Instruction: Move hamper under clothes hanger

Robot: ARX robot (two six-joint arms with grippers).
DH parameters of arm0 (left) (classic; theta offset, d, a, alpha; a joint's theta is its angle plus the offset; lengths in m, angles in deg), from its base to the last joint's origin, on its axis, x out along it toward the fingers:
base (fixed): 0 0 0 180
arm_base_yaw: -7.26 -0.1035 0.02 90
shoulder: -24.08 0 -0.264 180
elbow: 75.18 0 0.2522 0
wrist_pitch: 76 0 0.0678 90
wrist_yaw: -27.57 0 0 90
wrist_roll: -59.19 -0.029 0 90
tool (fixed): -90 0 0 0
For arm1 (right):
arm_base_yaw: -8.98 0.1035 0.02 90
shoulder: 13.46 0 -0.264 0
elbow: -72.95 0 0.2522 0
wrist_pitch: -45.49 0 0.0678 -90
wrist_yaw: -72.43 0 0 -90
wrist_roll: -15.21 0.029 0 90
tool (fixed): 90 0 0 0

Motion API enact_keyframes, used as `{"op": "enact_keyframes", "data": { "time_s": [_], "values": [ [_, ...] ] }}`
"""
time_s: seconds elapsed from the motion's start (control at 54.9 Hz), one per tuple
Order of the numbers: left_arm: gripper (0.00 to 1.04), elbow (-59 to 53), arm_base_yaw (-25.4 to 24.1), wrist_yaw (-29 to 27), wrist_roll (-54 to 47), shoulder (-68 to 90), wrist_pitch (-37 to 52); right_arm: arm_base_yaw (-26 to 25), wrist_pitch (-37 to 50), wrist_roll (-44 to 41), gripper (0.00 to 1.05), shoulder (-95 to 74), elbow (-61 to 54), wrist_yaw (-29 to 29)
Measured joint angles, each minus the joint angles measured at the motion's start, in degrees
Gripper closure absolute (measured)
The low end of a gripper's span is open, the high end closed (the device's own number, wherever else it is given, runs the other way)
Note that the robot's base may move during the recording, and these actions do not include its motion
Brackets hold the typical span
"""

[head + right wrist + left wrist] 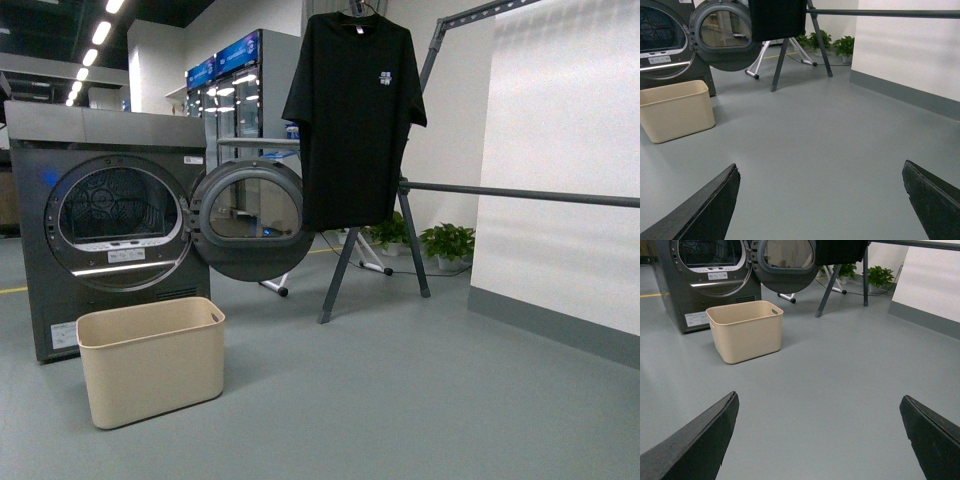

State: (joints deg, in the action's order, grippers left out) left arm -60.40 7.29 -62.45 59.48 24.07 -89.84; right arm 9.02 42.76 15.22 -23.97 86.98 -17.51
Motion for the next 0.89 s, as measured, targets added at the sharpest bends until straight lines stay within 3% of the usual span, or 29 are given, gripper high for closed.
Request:
{"op": "enact_keyframes", "data": {
  "time_s": [0.893],
  "values": [
    [0.07, 0.0, 0.0, 0.0, 0.0, 0.0, 0.0, 0.0, 0.0, 0.0, 0.08, 0.0, 0.0, 0.0]
  ]
}}
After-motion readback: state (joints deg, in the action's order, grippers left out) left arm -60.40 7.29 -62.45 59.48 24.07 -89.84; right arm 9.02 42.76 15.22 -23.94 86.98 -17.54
